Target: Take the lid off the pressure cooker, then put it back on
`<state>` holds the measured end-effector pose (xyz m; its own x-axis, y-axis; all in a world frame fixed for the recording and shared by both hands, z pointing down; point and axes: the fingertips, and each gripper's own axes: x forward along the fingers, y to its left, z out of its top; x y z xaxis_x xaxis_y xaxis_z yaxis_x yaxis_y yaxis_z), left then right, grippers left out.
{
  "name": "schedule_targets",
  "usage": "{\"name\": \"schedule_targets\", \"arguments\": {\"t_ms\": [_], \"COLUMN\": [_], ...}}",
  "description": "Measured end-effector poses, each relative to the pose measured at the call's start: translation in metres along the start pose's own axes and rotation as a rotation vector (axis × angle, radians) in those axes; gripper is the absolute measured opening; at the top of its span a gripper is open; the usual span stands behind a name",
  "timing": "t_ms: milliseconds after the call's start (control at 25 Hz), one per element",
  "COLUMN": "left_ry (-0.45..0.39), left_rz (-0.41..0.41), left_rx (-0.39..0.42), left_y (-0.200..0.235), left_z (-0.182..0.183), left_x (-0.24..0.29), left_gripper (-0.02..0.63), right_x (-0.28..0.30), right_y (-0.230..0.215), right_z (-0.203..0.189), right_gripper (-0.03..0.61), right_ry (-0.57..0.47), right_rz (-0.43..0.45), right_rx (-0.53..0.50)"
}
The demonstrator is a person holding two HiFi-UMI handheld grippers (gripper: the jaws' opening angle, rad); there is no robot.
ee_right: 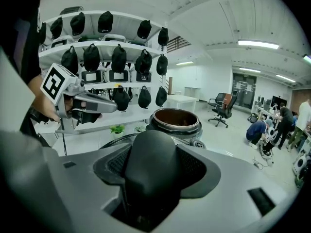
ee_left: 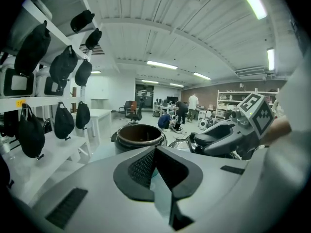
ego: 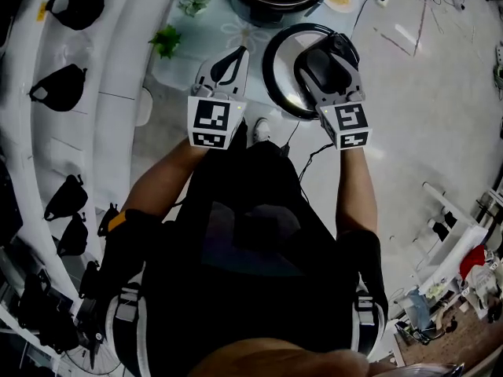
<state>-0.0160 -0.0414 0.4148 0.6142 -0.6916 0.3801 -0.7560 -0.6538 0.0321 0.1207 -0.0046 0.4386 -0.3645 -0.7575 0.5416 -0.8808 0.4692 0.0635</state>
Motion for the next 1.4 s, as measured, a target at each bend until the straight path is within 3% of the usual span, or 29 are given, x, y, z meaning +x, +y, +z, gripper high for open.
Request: {"name": "schedule_targets", "arguments": {"t_ms": [1000, 1400], "left_ry": [0.157, 0.192], "left_rz": [0.033, 0.022], "left_rx": [-0.064, -0.071], "left_y": [0.0, -0.009], "left_z": [-0.099, -0.118], "left_x": [0.036, 0.043], "left_gripper": [0.008, 0.008], "right_x": [0.087, 0.104], "right_y": [-0.002, -0.004], "right_z": [-0.112, -0.143], "right_gripper": [0.29, 0.29], "right_ry": [0.102, 0.132], "right_rz": [-0.012, -0.031], "right_rx": [0.022, 0.04]}}
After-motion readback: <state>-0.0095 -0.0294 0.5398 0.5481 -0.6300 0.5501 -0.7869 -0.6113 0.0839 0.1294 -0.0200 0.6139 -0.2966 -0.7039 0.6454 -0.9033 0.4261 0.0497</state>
